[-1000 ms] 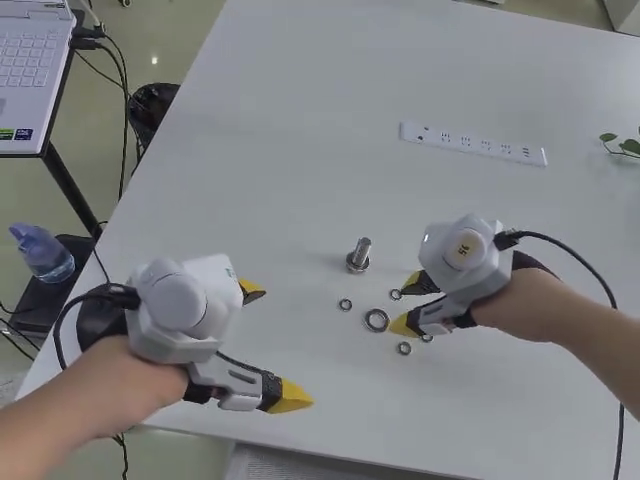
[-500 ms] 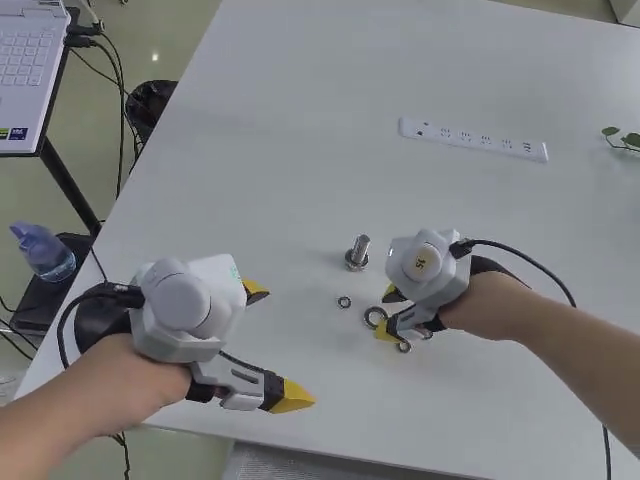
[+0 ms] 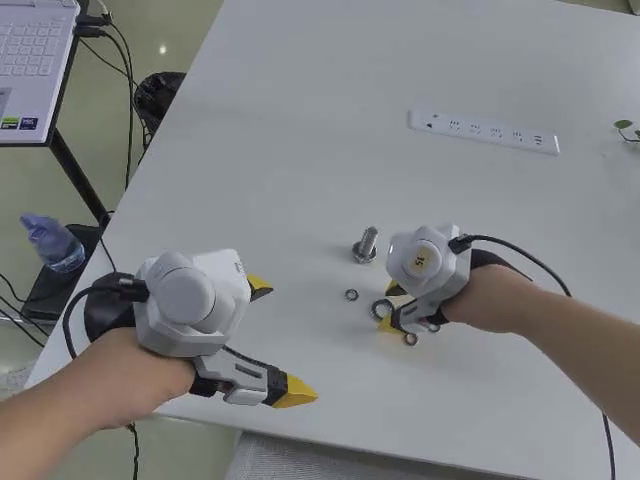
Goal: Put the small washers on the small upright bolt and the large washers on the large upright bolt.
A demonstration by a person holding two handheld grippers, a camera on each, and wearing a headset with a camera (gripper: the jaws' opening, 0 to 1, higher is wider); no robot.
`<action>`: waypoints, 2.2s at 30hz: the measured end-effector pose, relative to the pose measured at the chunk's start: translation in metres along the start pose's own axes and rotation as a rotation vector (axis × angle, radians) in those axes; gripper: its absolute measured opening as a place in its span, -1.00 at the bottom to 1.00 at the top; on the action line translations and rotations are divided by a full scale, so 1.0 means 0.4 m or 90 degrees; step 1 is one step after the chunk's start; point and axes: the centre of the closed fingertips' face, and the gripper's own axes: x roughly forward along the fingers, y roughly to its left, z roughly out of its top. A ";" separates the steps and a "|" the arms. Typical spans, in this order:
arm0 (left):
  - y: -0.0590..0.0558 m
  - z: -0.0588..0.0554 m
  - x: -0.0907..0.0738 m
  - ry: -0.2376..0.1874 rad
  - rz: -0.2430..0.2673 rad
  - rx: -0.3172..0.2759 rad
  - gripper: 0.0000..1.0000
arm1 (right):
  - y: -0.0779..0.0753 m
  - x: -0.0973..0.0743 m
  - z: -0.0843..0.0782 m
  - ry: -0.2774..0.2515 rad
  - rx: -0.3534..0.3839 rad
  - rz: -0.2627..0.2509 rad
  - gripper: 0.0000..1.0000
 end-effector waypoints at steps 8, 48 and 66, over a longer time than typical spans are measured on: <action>-0.001 -0.005 -0.002 0.001 -0.002 -0.003 0.67 | 0.000 0.003 -0.001 0.046 -0.018 -0.003 -0.42; -0.021 -0.016 -0.030 0.002 0.012 -0.009 0.59 | 0.000 -0.031 -0.015 0.042 0.074 0.020 -0.57; -0.014 -0.011 -0.027 -0.005 0.017 -0.013 0.57 | -0.052 -0.122 0.026 0.032 0.068 0.007 -0.57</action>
